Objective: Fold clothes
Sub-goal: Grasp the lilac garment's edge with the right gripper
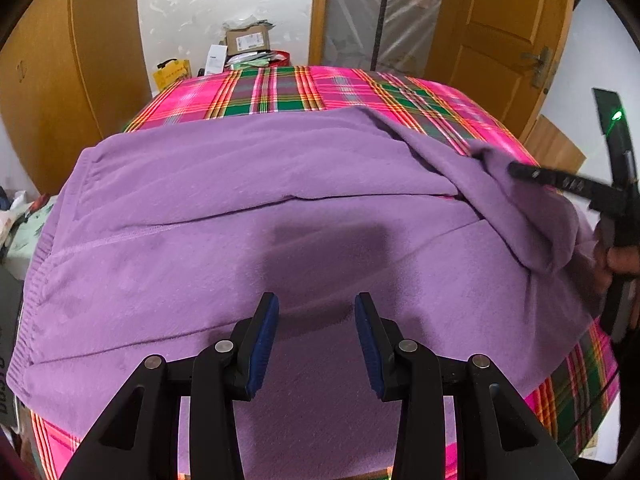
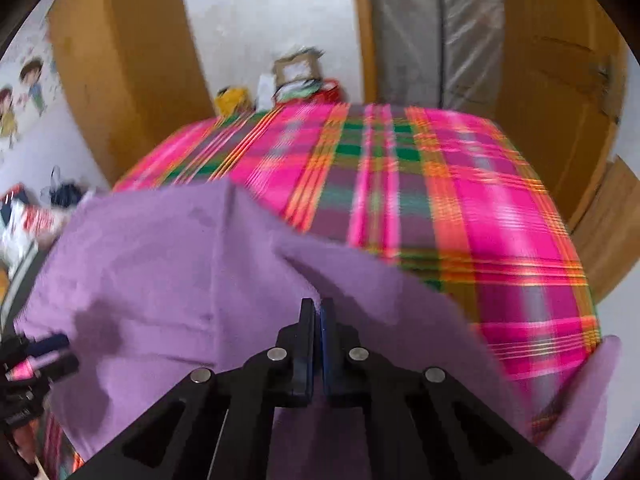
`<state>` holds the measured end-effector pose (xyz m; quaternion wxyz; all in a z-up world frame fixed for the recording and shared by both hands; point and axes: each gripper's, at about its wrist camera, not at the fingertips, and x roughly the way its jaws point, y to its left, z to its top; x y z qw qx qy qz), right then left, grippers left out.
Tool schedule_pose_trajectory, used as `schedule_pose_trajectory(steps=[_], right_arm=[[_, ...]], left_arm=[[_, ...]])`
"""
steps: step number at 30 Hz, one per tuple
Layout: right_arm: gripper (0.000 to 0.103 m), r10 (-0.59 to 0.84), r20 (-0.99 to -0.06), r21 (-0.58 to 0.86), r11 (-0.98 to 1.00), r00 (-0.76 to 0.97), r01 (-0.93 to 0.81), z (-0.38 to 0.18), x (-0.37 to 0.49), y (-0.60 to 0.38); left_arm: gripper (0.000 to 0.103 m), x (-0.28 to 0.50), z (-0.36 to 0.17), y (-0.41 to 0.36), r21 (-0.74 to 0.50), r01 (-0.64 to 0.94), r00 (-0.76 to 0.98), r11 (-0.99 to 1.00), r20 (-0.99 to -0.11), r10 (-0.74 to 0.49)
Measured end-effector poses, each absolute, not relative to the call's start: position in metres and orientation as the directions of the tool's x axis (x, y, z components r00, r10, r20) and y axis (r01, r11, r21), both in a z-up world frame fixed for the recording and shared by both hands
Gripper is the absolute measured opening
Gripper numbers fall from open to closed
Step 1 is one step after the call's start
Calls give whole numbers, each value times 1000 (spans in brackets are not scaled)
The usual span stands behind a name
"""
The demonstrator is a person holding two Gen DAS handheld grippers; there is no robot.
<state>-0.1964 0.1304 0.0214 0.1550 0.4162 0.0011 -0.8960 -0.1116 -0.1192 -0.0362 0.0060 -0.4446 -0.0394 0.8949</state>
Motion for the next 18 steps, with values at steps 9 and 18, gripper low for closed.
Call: schedule_pose_trajectory(steps=[9,18], right_arm=[[3,-132,-694,216,-976,-707,-30,49,-229,251],[5,25,-725,267,-911,-688,-313,29,-220,346]], left_arm=[[41,-114,-46,-120,-80,19,-597,-997,-801,53],[43,-114,-46,-120,-90,20,-598,-996,-799,60]])
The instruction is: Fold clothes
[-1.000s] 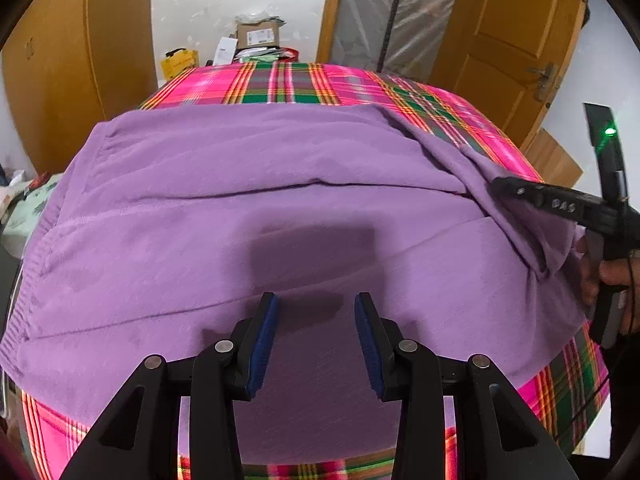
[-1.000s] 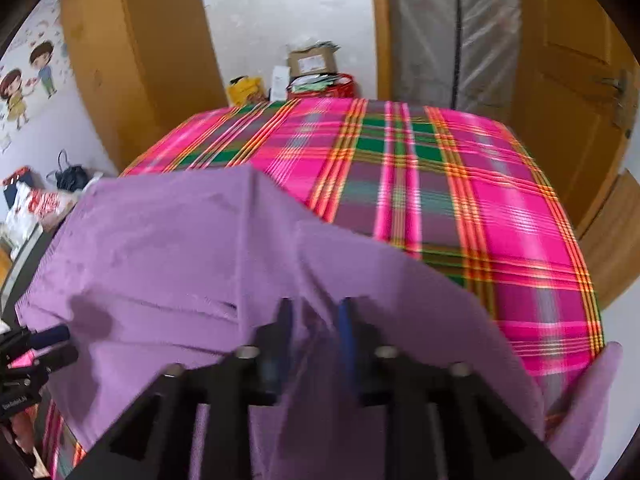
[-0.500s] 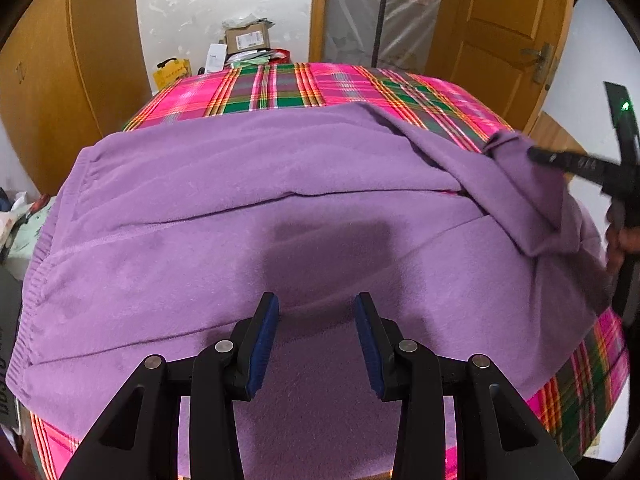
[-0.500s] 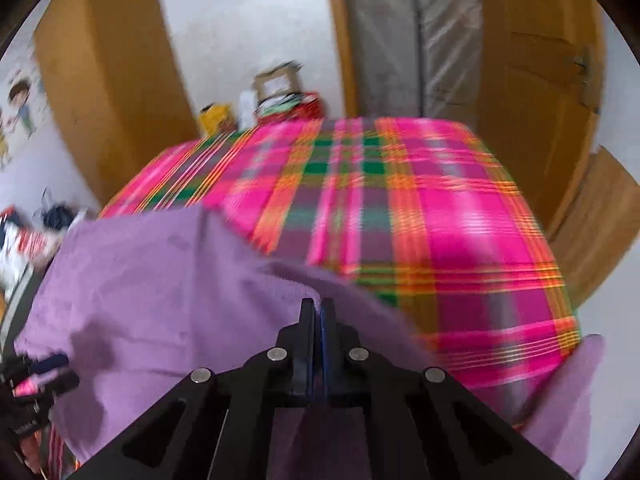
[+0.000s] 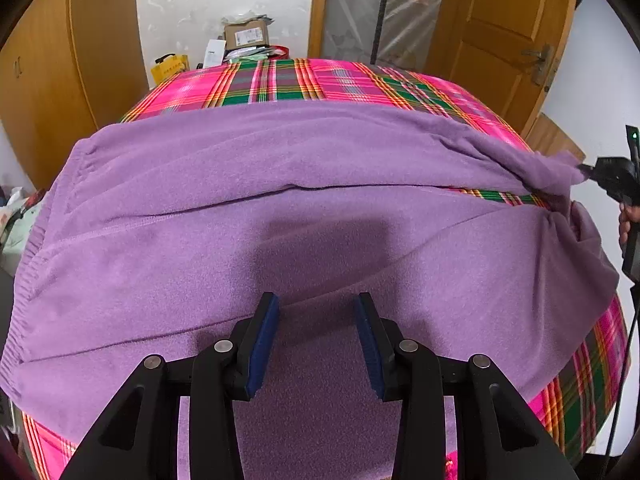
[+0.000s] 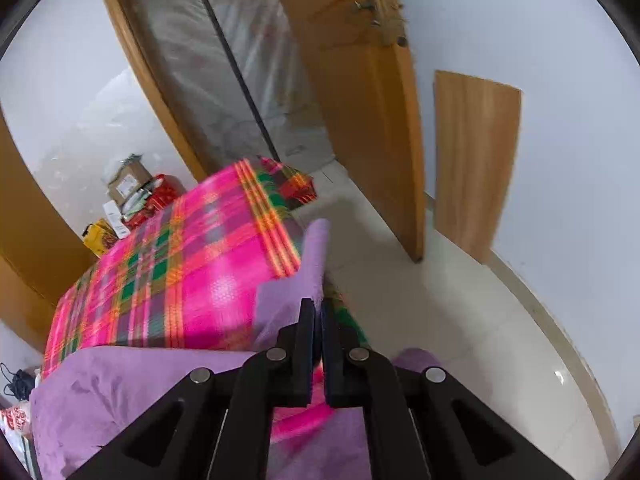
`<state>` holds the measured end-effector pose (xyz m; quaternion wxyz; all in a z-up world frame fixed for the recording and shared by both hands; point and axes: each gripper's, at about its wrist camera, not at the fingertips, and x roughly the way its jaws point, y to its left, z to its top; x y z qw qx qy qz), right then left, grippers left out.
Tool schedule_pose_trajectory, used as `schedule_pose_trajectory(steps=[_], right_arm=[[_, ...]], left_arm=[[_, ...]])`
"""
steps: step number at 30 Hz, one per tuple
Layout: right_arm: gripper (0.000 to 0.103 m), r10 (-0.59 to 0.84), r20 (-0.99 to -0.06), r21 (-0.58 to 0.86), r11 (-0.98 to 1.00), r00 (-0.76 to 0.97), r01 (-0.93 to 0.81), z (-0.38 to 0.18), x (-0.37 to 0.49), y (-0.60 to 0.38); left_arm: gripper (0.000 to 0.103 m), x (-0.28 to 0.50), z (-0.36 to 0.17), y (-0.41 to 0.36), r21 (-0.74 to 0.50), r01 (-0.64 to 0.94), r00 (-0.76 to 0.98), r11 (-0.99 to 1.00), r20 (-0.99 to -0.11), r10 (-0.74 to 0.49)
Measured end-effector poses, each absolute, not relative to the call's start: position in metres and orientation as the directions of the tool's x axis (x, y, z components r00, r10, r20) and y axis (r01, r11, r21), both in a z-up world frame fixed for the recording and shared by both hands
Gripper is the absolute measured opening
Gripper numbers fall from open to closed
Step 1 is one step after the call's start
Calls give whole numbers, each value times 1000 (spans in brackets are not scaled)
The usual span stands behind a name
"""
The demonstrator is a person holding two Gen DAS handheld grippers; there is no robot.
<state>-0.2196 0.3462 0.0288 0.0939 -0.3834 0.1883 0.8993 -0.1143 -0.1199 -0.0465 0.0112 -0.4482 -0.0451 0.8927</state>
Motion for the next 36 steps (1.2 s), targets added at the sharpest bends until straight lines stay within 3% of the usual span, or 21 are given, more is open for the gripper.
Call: schedule_pose_trajectory(steps=[5,8,11,17,25,29,32,36], right_arm=[[8,52,-718,209,-935,-694,-287,32,-216,352],[22,13,-695,180,-965,-718,-192,43,-217,344],[37,-119,-708,156,-988,-696,10,47,-225,314],[38,-277,-803,124,-944,-528,306,14,-262,264],[40,-341,-869,147,-869,-357,473,-19,-277,259],[39,-336,-878,112,-838,-342,534,-22,-278,250],[6,-335,-881,95,-818,-336,567,-21,-277,247],[5,-327,-863,55,-819,-386,572,-12,-274,247]], left_arm=[[47,-118,-46,-118,-86,21,-596,-996,-801,57],[49,-118,-47,-118,-84,20,-596,-996,-801,55],[50,-118,-47,-117,-85,20,-596,-996,-801,56],[51,-120,-47,-117,-89,24,-593,-996,-803,57],[53,-125,-47,-116,-85,28,-584,-996,-810,53],[53,-130,-48,-116,-86,27,-580,-996,-813,54],[54,-131,-48,-116,-90,30,-580,-996,-813,56],[54,-133,-47,-116,-93,33,-578,-995,-814,57]])
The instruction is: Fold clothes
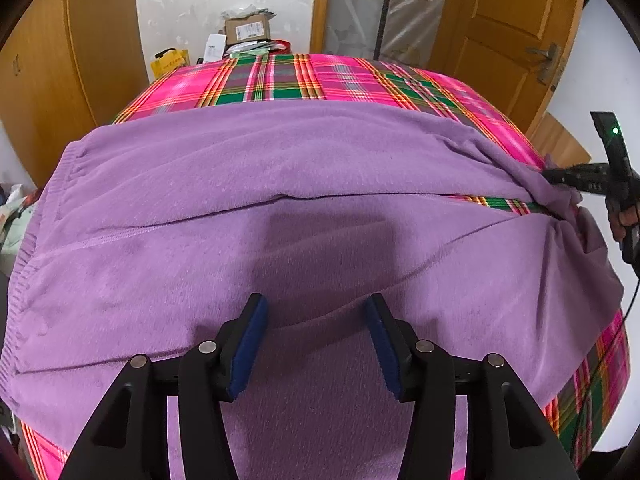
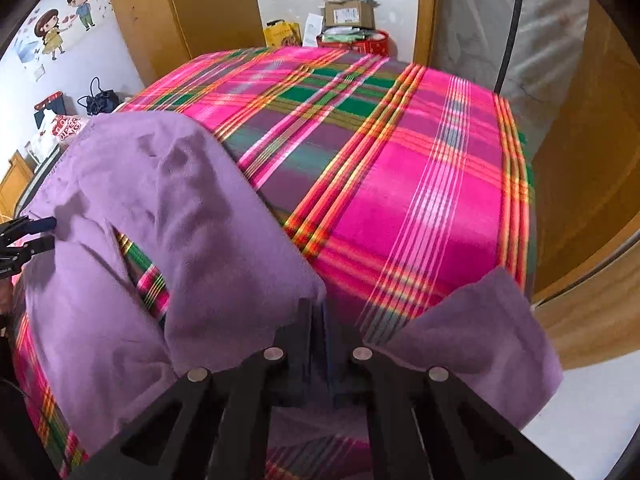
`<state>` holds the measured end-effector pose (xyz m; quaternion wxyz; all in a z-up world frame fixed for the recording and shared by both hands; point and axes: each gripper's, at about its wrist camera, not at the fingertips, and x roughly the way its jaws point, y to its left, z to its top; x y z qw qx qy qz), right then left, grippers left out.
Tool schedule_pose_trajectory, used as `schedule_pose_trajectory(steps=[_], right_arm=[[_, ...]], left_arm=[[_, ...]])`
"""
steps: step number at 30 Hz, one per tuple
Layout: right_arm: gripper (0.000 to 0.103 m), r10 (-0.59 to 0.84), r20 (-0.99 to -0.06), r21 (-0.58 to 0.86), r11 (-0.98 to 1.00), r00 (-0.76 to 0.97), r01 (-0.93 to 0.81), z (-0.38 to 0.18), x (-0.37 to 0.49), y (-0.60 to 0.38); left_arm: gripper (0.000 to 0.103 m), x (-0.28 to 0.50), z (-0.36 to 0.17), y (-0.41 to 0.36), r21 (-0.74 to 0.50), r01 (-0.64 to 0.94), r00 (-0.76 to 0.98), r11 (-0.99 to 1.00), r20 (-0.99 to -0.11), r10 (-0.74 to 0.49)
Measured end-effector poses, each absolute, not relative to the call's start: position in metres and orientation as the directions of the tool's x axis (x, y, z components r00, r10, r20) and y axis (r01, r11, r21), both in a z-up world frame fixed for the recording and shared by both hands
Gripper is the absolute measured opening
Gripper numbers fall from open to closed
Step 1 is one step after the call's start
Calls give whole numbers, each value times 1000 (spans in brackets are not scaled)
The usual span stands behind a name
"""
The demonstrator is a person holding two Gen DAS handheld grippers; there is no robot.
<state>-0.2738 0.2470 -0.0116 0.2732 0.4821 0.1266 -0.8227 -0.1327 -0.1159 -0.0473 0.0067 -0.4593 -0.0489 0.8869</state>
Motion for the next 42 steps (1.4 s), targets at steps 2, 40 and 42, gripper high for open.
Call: schedule_pose_trajectory(steps=[2,40,42], right_arm=[[5,-324,-838,43,-841,-439,539,-3,-281,252],[33,-225,-795,277,-961,-563,-8,-35,-259,398],[28,-277,-778,345,-938,-564,-16,-38,-267,400]], left_arm=[[54,-134,-47,-115,-92,32,-578,-995,-814,56],[54,-140,-42,-109,-131,-3,-587,-991,-802,108],[54,-140,-43,-109,-130,-3,-584,-991,-804,108]])
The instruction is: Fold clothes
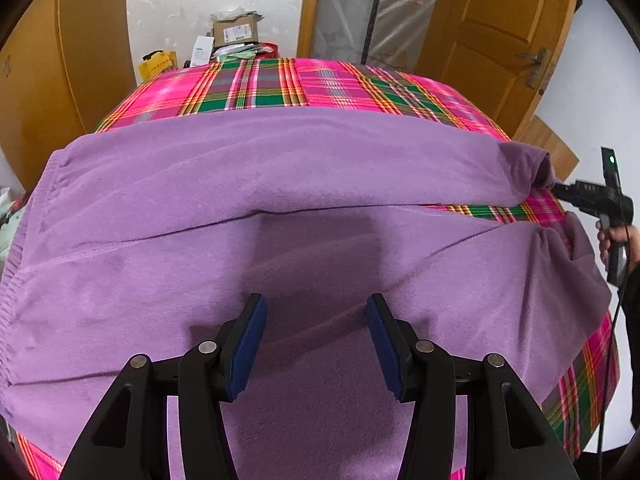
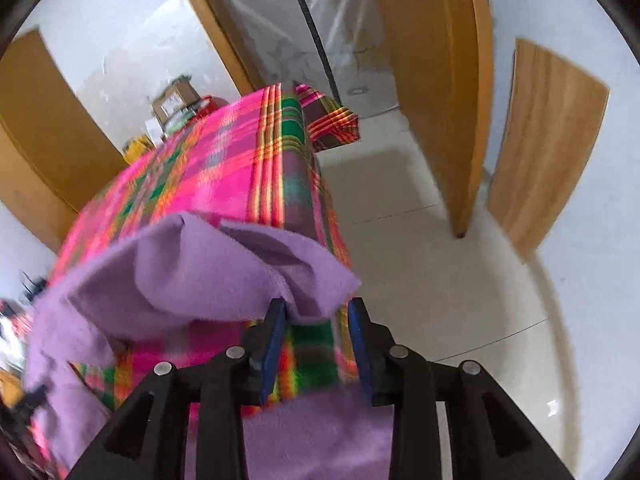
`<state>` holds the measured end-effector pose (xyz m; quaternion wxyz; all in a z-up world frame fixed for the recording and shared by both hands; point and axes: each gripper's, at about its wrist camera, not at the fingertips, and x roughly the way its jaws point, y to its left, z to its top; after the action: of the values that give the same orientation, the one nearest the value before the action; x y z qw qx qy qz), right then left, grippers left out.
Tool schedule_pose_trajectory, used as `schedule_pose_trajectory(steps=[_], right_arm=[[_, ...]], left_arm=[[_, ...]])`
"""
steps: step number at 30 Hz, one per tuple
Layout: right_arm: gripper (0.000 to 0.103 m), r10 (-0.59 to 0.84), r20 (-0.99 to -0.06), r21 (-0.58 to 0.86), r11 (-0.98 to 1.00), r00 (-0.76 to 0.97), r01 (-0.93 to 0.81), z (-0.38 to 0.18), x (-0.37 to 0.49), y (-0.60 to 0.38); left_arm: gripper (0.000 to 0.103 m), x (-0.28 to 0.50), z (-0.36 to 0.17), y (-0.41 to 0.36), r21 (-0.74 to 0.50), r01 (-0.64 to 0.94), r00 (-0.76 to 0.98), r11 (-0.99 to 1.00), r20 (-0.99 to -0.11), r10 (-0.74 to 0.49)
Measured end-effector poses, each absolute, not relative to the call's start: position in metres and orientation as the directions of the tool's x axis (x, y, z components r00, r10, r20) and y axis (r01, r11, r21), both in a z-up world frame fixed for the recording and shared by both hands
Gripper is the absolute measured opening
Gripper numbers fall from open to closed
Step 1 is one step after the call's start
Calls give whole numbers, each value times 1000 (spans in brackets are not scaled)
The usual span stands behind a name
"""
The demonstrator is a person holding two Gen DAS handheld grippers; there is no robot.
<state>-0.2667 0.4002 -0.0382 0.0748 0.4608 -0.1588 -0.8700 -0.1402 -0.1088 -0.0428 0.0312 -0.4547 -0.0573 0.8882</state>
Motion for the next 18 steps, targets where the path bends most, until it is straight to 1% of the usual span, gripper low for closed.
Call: schedule_pose_trajectory(steps=[1,2,8,10,11,15,17,18], right_arm=[[21,-294,-767,370,-929,-570,-19,-39,-269,400],[7,-303,-754,387,-922,-583,-21,-36,-271,399],[7,-311,-629,441,-898,-712,3,13,-290,388],[7,-301,-610,438,-899,-733,4,30,-306,380],[8,-299,-620,423,-906,-725,11,34,-318,371],[11,-259,-712,311,-950,-653,38,28,-355,329],[12,-269,-716,319,-947,-645,41,24,-355,322],[16,-279,-706,331,-943,-651,44,23,-352,321]], left_arm=[[54,-140,-43,-109,-130,-2,-584,-992,-805,106],[54,-140,-43,-109,-129,0,-584,-992,-805,105],[54,-140,-44,-110,-127,9,-581,-992,-808,99],[54,-140,-44,-110,-126,11,-579,-992,-810,97],[54,-141,-44,-110,-127,13,-579,-992,-810,96],[54,-139,-42,-111,-133,18,-584,-991,-806,97],[54,-138,-42,-113,-135,22,-586,-991,-804,97],[54,-138,-42,-114,-137,23,-587,-990,-804,98]])
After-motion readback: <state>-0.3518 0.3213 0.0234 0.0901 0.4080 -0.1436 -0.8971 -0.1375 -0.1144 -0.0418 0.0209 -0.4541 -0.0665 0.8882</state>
